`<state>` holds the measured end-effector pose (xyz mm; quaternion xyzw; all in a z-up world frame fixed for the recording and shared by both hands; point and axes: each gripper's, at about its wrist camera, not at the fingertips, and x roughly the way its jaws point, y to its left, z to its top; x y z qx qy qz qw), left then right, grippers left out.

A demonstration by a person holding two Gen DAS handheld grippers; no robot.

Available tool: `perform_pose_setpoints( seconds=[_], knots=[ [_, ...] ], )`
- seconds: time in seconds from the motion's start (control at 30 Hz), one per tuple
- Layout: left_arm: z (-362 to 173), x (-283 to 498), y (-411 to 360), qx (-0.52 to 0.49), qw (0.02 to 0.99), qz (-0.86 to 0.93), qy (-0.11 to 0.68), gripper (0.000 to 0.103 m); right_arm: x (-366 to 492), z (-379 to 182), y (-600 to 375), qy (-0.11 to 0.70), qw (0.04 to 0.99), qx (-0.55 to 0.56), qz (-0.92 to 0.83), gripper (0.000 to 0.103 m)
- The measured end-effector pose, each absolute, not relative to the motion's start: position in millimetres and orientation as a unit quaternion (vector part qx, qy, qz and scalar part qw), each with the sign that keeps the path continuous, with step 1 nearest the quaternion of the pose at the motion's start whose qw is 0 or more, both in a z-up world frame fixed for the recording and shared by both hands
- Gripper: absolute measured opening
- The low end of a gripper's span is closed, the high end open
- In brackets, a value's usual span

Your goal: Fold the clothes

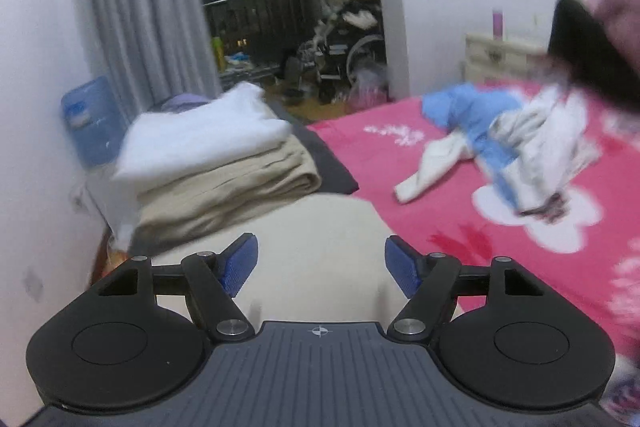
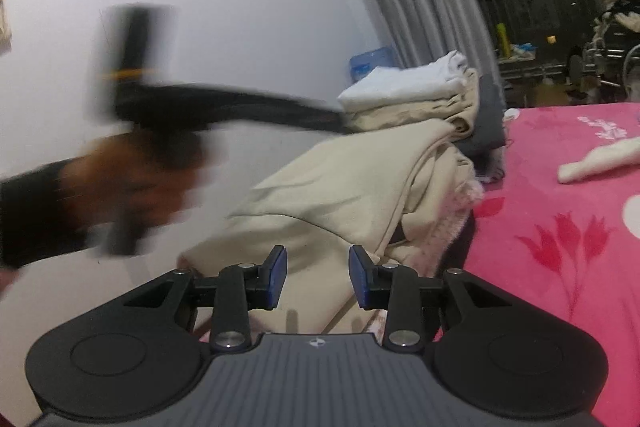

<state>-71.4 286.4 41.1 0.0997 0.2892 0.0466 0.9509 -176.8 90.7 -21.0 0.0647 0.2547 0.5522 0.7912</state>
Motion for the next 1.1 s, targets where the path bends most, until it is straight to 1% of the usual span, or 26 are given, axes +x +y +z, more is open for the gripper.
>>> perform_pose_setpoints(
  seconds=[0.03, 0.07, 0.13, 0.2, 0.3, 0.37, 0.4, 0.43, 0.47, 0.5, 0.53, 0.57, 0.63, 0.7, 0.77, 0.83, 0.9, 0.97, 1.03, 1.1],
  knots=[
    [26.1, -52.5, 284.8, 0.111, 0.943, 0.057, 0.309, 0.071, -179.1, -19.8, 81.1, 0.255, 0.792, 0.075, 0.549, 0.038],
    [14.5, -39.4, 286.9, 0.099, 0.935, 0.062, 0.336, 0.074, -182.1, -20.0, 71.1, 0.259, 0.794, 0.083, 0.544, 0.038],
    [-4.3, -16.2, 290.1, 0.077, 0.919, 0.073, 0.381, 0.074, -188.4, -21.2, 51.6, 0.269, 0.798, 0.098, 0.530, 0.038],
    [6.0, -17.9, 285.7, 0.064, 0.924, 0.092, 0.366, 0.073, -189.1, -22.1, 36.9, 0.283, 0.808, 0.095, 0.509, 0.039],
    [30.0, -40.8, 281.3, 0.033, 0.934, 0.102, 0.340, 0.073, -184.5, -15.5, 18.3, 0.300, 0.819, 0.083, 0.482, 0.040],
    [50.8, -66.2, 273.8, 0.005, 0.944, 0.099, 0.316, 0.074, -178.4, -8.1, 7.9, 0.310, 0.825, 0.084, 0.466, 0.044],
    [61.4, -80.1, 268.7, -0.007, 0.948, 0.094, 0.305, 0.074, -177.1, -3.1, 1.7, 0.313, 0.826, 0.086, 0.460, 0.046],
    [73.6, -96.9, 262.2, -0.019, 0.951, 0.087, 0.295, 0.077, -175.9, 1.8, -4.2, 0.316, 0.828, 0.087, 0.455, 0.054],
    [84.7, -114.5, 255.0, -0.030, 0.954, 0.083, 0.286, 0.078, -176.3, 6.6, -9.7, 0.318, 0.830, 0.084, 0.450, 0.059],
    [93.1, -133.8, 246.4, -0.037, 0.955, 0.088, 0.282, 0.078, -179.7, 12.0, -16.0, 0.318, 0.834, 0.075, 0.444, 0.062],
    [100.4, -150.8, 238.5, -0.043, 0.955, 0.092, 0.280, 0.079, -184.8, 17.5, -21.2, 0.316, 0.839, 0.064, 0.438, 0.069],
    [104.5, -163.9, 232.2, -0.052, 0.953, 0.093, 0.282, 0.080, -190.6, 22.4, -24.9, 0.313, 0.844, 0.051, 0.433, 0.076],
    [111.1, -198.3, 219.5, -0.075, 0.950, 0.094, 0.288, 0.081, -203.1, 31.7, -32.8, 0.308, 0.851, 0.030, 0.425, 0.083],
    [114.1, -228.4, 208.8, -0.101, 0.944, 0.110, 0.293, 0.085, -213.9, 41.9, -39.4, 0.301, 0.851, 0.019, 0.430, 0.088],
    [112.8, -249.3, 198.8, -0.123, 0.936, 0.130, 0.303, 0.086, -228.1, 55.6, -44.3, 0.291, 0.851, -0.004, 0.438, 0.099],
    [111.7, -264.9, 187.0, -0.130, 0.931, 0.152, 0.306, 0.086, -238.4, 64.4, -43.3, 0.277, 0.849, -0.032, 0.449, 0.102],
    [111.5, -279.0, 174.2, -0.131, 0.927, 0.174, 0.304, 0.086, -249.4, 71.1, -46.6, 0.273, 0.846, -0.041, 0.455, 0.103],
    [111.3, -290.0, 160.8, -0.126, 0.929, 0.185, 0.294, 0.092, -260.6, 77.6, -50.8, 0.270, 0.844, -0.046, 0.460, 0.103],
    [109.9, -298.2, 147.4, -0.115, 0.931, 0.198, 0.284, 0.096, -266.6, 81.9, -56.1, 0.277, 0.848, -0.049, 0.450, 0.103],
    [108.0, -302.5, 137.5, -0.097, 0.932, 0.209, 0.280, 0.097, -271.2, 85.4, -61.3, 0.282, 0.857, -0.057, 0.428, 0.103]
  ],
)
